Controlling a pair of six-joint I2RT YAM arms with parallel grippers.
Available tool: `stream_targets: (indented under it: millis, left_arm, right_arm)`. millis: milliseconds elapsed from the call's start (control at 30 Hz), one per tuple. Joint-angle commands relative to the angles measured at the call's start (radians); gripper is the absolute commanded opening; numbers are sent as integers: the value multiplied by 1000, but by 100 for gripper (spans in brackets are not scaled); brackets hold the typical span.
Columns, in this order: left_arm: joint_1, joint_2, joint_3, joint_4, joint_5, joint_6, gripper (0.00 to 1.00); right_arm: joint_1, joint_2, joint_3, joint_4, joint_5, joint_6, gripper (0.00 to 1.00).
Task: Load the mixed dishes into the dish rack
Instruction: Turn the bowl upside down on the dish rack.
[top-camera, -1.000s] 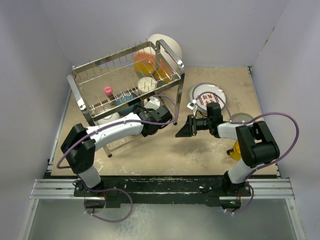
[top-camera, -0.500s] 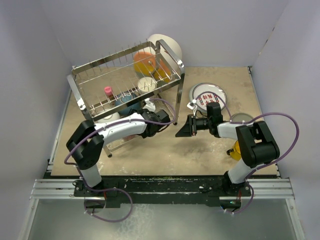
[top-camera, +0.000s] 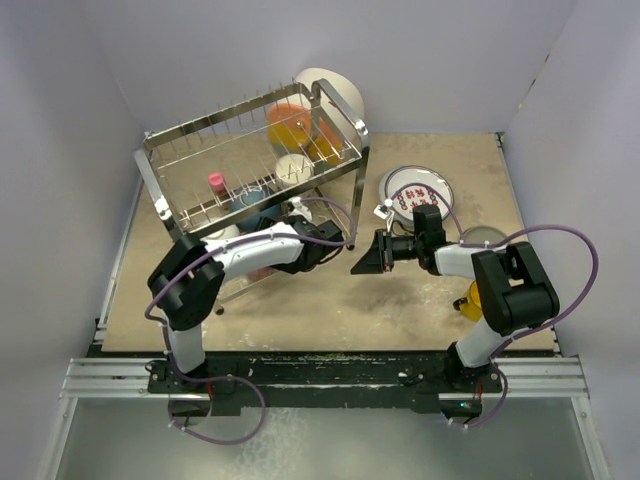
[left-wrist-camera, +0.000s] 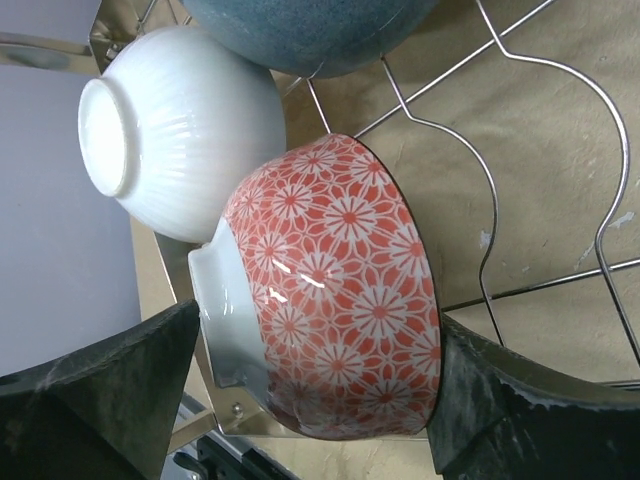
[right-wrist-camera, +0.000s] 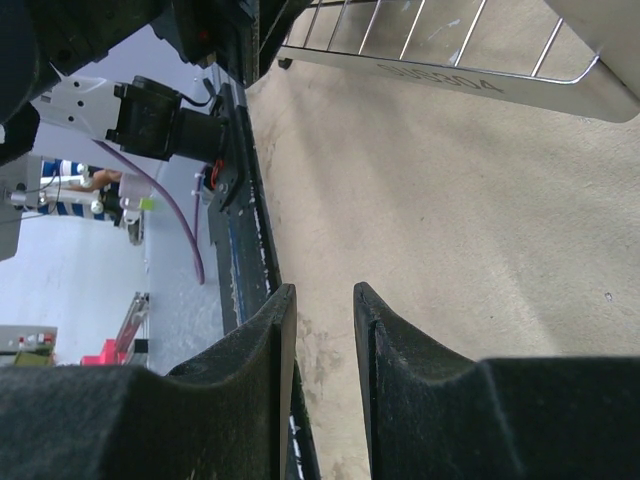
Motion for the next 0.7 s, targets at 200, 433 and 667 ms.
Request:
stream_targets:
  millis: [200, 433, 667]
  left_arm:
    - [14, -120, 2, 168, 201, 171, 99]
    - [12, -233, -44, 289, 346, 283, 99]
    - [5, -332, -93, 368, 448, 331, 98]
  right_arm:
    - [6, 11, 50, -9, -47, -24, 33]
    - [6, 9, 51, -11, -50, -27, 33]
    - [5, 8, 56, -17, -64, -36, 33]
